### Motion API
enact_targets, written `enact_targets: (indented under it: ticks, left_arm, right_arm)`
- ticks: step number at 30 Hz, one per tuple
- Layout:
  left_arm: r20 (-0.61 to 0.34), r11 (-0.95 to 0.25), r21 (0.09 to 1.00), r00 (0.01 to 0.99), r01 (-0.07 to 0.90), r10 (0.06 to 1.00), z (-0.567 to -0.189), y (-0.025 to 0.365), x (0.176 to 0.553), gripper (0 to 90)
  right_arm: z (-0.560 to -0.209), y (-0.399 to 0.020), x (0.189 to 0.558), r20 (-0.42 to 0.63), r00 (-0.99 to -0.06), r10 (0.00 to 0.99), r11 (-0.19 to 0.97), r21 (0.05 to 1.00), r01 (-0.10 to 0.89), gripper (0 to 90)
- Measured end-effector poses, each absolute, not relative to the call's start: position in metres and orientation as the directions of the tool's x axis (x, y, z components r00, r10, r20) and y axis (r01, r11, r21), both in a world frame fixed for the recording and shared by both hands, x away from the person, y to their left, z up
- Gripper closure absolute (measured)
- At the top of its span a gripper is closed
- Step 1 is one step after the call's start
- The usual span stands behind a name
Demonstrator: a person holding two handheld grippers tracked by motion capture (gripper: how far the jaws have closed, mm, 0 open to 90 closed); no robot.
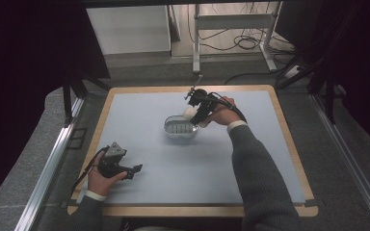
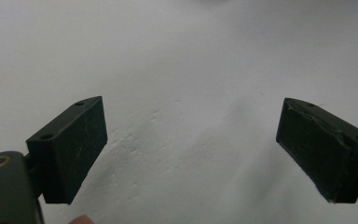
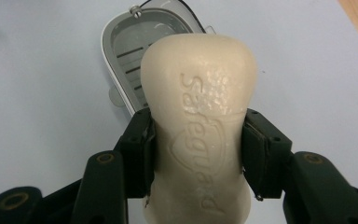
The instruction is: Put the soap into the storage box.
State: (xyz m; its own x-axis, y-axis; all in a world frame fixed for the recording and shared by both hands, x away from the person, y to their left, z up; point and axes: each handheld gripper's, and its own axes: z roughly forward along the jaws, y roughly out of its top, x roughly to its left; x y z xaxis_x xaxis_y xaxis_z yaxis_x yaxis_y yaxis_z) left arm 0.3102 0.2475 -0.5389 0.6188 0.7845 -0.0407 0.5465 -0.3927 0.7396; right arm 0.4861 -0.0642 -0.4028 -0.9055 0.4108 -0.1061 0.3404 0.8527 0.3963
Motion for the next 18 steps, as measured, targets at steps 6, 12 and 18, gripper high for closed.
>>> enact_targets:
  ticks: [6, 12, 18]
  left_arm:
    - [-0.039, -0.396, 0.738, 0.62, 0.547, 0.784, -0.539, 0.247, 0.31, 9.1]
    - [-0.038, -0.4, 0.735, 0.622, 0.547, 0.782, -0.54, 0.247, 0.311, 9.1]
    - [-0.038, -0.398, 0.737, 0.621, 0.547, 0.783, -0.539, 0.247, 0.311, 9.1]
  right_arm:
    - [-0.416, -0.049, 0.49, -0.096, -0.914, 0.394, 0.866, 0.372, 0.334, 49.6]
    - [-0.423, -0.041, 0.493, -0.091, -0.922, 0.375, 0.876, 0.361, 0.321, 49.6]
    - [-0.425, -0.034, 0.495, -0.092, -0.931, 0.353, 0.884, 0.358, 0.3, 49.6]
